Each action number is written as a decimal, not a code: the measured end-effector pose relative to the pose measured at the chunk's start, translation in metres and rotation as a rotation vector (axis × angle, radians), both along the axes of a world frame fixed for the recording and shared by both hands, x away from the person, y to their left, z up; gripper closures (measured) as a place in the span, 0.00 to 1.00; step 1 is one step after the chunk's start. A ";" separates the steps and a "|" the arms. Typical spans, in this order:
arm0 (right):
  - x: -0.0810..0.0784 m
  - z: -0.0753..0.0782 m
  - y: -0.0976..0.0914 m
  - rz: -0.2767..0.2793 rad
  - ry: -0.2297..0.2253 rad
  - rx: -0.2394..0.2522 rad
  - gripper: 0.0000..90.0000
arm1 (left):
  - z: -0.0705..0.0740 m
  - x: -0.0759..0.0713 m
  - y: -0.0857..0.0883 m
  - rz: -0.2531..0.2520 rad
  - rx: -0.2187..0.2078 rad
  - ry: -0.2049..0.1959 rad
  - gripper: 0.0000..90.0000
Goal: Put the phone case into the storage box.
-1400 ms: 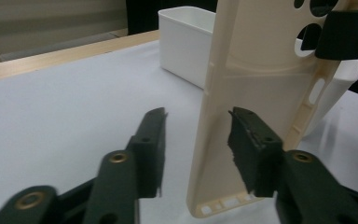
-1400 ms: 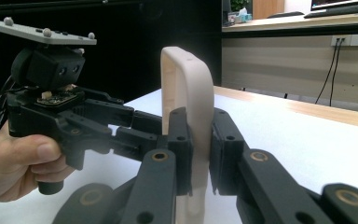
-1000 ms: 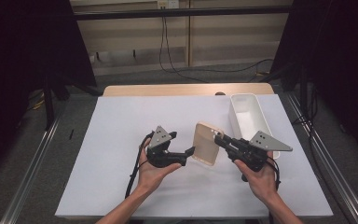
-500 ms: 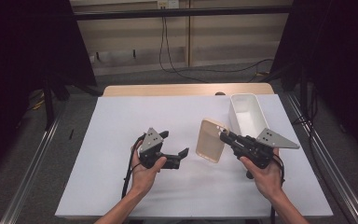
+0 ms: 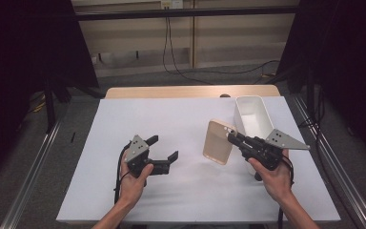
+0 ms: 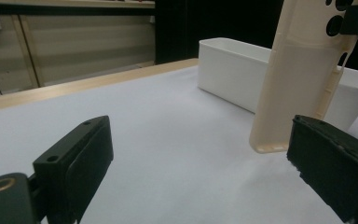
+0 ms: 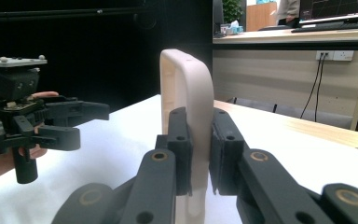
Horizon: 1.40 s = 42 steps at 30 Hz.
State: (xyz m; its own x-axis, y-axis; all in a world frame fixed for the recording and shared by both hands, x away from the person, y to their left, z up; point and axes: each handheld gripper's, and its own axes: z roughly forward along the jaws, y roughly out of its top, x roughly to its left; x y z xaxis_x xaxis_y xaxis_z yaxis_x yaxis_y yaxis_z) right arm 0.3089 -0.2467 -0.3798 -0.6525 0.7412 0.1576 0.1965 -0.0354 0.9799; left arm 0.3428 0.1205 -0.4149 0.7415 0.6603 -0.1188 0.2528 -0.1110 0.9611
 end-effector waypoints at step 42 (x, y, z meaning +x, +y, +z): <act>0.021 0.028 -0.025 -0.039 -0.053 0.010 0.90 | -0.014 -0.032 0.089 0.210 0.030 -0.029 0.03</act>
